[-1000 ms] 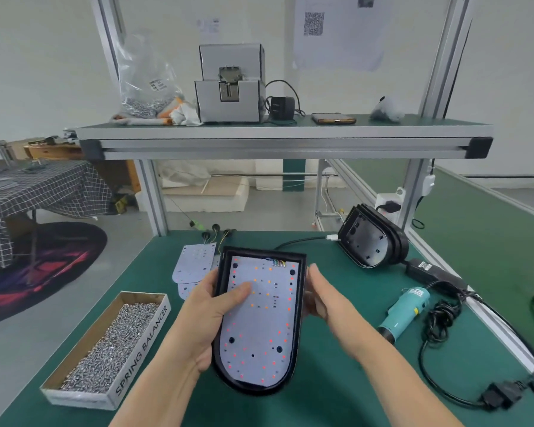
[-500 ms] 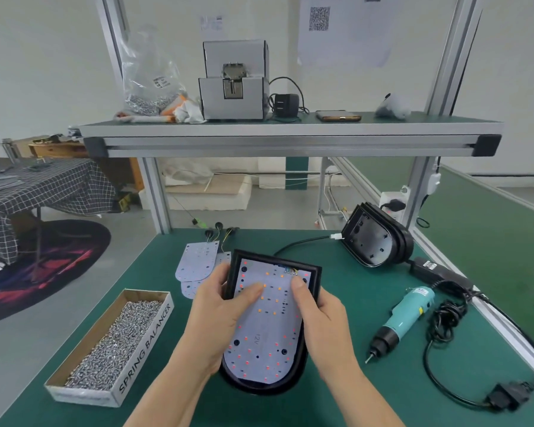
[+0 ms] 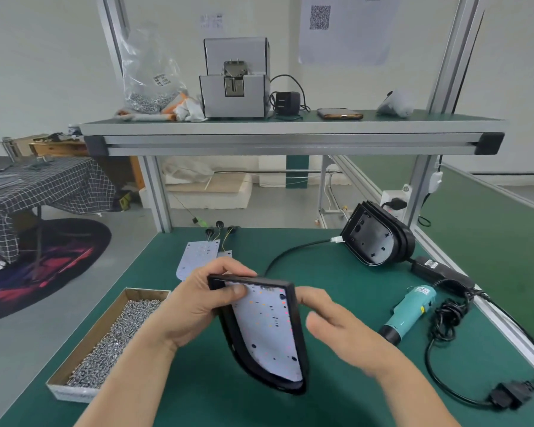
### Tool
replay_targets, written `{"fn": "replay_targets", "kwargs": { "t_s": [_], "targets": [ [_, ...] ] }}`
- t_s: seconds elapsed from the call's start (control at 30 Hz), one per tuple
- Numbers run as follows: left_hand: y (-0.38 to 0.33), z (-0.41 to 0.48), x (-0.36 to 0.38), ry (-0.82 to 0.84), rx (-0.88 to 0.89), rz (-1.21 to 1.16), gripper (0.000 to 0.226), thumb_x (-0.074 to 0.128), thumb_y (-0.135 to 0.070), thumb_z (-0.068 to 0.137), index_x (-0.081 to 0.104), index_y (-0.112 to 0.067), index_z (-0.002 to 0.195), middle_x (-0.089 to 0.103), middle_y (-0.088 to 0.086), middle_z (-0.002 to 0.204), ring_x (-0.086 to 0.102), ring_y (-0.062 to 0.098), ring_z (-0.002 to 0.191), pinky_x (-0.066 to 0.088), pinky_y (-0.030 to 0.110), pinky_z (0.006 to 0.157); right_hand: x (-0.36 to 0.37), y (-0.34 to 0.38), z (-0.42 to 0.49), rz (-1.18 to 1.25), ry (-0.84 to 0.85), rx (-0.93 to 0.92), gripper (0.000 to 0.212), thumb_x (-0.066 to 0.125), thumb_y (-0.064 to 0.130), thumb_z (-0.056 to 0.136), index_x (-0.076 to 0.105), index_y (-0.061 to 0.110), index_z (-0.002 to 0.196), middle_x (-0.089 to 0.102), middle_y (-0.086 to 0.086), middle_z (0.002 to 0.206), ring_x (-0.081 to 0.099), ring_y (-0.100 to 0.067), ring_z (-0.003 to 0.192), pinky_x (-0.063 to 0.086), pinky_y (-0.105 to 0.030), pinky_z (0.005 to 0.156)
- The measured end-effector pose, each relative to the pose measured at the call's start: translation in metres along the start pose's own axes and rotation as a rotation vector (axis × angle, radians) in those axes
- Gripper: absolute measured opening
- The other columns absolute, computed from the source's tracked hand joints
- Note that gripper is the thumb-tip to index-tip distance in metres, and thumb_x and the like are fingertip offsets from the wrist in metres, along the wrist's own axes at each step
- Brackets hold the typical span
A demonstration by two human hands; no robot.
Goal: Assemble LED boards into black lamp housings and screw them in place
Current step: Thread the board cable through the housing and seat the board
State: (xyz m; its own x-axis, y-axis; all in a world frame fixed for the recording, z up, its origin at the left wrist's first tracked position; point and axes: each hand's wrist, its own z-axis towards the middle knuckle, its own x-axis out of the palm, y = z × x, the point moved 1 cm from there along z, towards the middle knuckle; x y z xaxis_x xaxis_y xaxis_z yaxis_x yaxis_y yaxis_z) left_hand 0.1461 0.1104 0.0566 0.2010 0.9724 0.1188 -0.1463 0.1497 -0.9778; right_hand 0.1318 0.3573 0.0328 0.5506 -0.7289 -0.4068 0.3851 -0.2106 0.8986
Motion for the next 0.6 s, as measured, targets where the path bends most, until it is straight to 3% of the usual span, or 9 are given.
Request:
{"fn": "replay_targets", "kwargs": {
  "t_s": [0.07,0.13,0.23,0.33,0.43,0.53,0.6],
  "targets": [
    [-0.002,0.002,-0.005,0.032,-0.013,-0.083,0.021,0.086,-0.019,0.067,0.076,-0.018,0.086,0.067,0.005,0.088,0.064,0.017,0.081,0.052,0.023,0.075,-0.002,0.0,-0.004,0.168,0.065,0.053,0.053,0.055,0.052,0.089,0.053,0.019,0.13,0.059,-0.004,0.12,0.052,-0.012,0.118,0.038,-0.03,0.106],
    [-0.005,0.003,-0.011,0.061,-0.006,-0.109,0.02,0.083,-0.014,0.066,0.077,-0.019,0.084,0.068,0.006,0.088,0.065,0.018,0.08,0.052,0.026,0.076,-0.002,-0.001,-0.006,0.275,0.082,0.086,0.046,0.063,0.032,0.091,0.05,0.014,0.132,0.059,-0.006,0.107,0.056,-0.013,0.103,0.041,-0.029,0.096],
    [-0.006,0.005,-0.023,0.093,-0.024,-0.071,0.036,0.097,-0.025,0.057,0.077,-0.016,0.086,0.066,0.014,0.092,0.062,0.024,0.084,0.049,0.031,0.08,-0.003,-0.001,0.0,0.141,-0.096,0.081,0.029,0.058,0.029,0.091,0.055,0.001,0.102,0.055,-0.001,0.082,0.05,-0.015,0.078,0.04,-0.035,0.078],
    [-0.002,0.003,-0.03,0.129,-0.088,-0.019,0.032,0.095,-0.023,0.061,0.077,-0.016,0.086,0.069,0.018,0.097,0.063,0.029,0.091,0.051,0.032,0.085,-0.003,0.008,0.006,-0.002,-0.215,0.075,0.026,0.056,0.039,0.092,0.047,0.022,0.074,0.039,0.003,0.067,0.032,-0.016,0.065,0.029,-0.034,0.062],
    [-0.004,-0.001,-0.032,0.103,-0.081,0.086,0.019,0.081,-0.002,0.075,0.078,-0.016,0.088,0.073,0.011,0.107,0.067,0.023,0.105,0.05,0.028,0.095,0.0,0.017,0.01,-0.024,-0.256,0.042,0.033,0.058,0.041,0.091,0.046,0.022,0.067,0.036,0.006,0.06,0.028,-0.014,0.058,0.026,-0.028,0.055],
    [-0.012,-0.004,-0.03,0.047,-0.015,0.445,0.046,0.056,0.016,0.09,0.079,-0.023,0.092,0.067,-0.009,0.126,0.057,0.011,0.126,0.041,0.026,0.103,0.005,0.02,0.012,-0.02,-0.261,0.041,0.037,0.064,0.036,0.093,0.052,0.013,0.066,0.033,0.011,0.055,0.026,-0.01,0.053,0.024,-0.02,0.051],
    [-0.017,-0.01,-0.02,-0.042,0.09,0.62,0.063,0.043,0.021,0.087,0.081,-0.029,0.09,0.063,-0.022,0.128,0.046,0.001,0.135,0.034,0.024,0.108,0.008,0.023,0.012,-0.053,-0.232,0.025,0.037,0.064,0.03,0.097,0.056,0.011,0.067,0.032,0.012,0.054,0.026,-0.009,0.052,0.024,-0.018,0.051]
  ]
}}
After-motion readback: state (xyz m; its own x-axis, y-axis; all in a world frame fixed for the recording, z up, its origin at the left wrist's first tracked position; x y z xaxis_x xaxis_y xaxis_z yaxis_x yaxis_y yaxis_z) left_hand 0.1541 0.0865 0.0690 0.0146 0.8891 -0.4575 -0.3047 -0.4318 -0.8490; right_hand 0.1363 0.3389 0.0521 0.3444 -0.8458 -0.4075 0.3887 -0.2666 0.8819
